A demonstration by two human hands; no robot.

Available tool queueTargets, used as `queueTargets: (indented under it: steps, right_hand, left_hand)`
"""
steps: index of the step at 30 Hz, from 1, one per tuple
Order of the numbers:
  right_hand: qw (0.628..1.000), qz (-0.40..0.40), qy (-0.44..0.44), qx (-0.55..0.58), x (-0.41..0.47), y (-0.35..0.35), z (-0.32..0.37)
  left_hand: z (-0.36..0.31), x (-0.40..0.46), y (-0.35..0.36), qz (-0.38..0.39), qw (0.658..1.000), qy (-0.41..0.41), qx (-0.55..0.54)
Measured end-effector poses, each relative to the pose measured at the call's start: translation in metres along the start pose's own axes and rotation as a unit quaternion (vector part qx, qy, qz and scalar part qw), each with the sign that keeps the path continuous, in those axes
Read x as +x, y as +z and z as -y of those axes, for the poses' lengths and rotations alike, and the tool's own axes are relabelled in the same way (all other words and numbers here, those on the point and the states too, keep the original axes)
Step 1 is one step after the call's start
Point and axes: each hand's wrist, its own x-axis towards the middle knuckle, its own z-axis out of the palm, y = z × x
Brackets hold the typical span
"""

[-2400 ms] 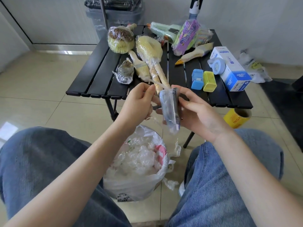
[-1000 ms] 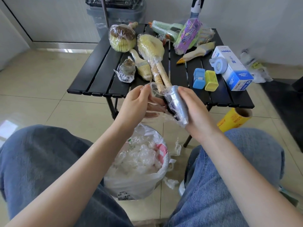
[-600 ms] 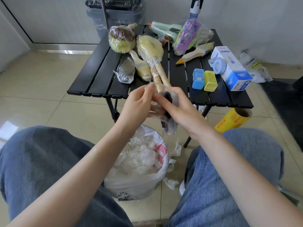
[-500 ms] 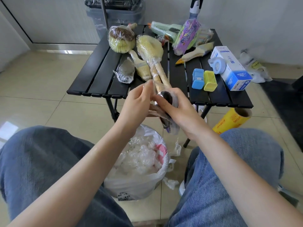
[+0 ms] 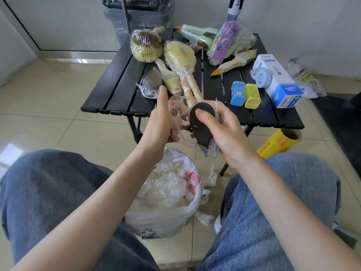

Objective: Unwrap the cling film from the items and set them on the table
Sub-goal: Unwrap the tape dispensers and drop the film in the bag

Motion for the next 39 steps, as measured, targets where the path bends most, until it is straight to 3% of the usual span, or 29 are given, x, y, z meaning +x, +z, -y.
queueTargets:
  steps: [4, 7, 10, 13, 17, 20, 24, 32, 39]
  right_hand:
    - [1.0, -0.009, -0.004, -0.008, 0.0, 0.0, 0.001]
    - [0.999, 0.003, -0.019, -0.03, 0.0, 0.002, 0.0]
    - [0.999, 0.024, -0.022, -0.021, 0.001, 0.003, 0.002]
    - [0.999, 0.043, -0.022, 0.008, -0.001, 0.003, 0.004]
    - [0.996, 0.006, 0.036, 0.076, 0.001, -0.002, 0.003]
    - [0.986, -0.019, 0.097, 0.134, 0.004, -0.006, 0.003]
    - [0.973, -0.005, 0.125, 0.195, 0.007, -0.008, 0.004]
    - [0.969, -0.019, 0.089, 0.228, 0.015, -0.01, 0.001]
    - [0.977, -0.073, 0.028, 0.197, 0.017, -0.003, 0.004]
  left_hand:
    - [0.002, -0.005, -0.003, 0.038, 0.995, 0.087, 0.035]
    - [0.009, 0.001, -0.006, -0.019, 0.991, 0.124, 0.039]
    - [0.016, 0.011, -0.008, -0.076, 0.99, 0.117, 0.03]
    - [0.022, 0.014, -0.008, -0.08, 0.992, 0.088, 0.032]
    - [0.019, 0.012, -0.006, -0.025, 0.995, 0.067, 0.07]
    - [0.017, 0.01, -0.006, 0.039, 0.997, 0.001, 0.07]
    - [0.018, 0.005, -0.008, 0.084, 0.993, -0.035, 0.076]
    - [0.015, 0.003, -0.016, 0.115, 0.986, 0.025, 0.117]
    - [0.011, 0.005, -0.023, 0.217, 0.945, 0.012, 0.244]
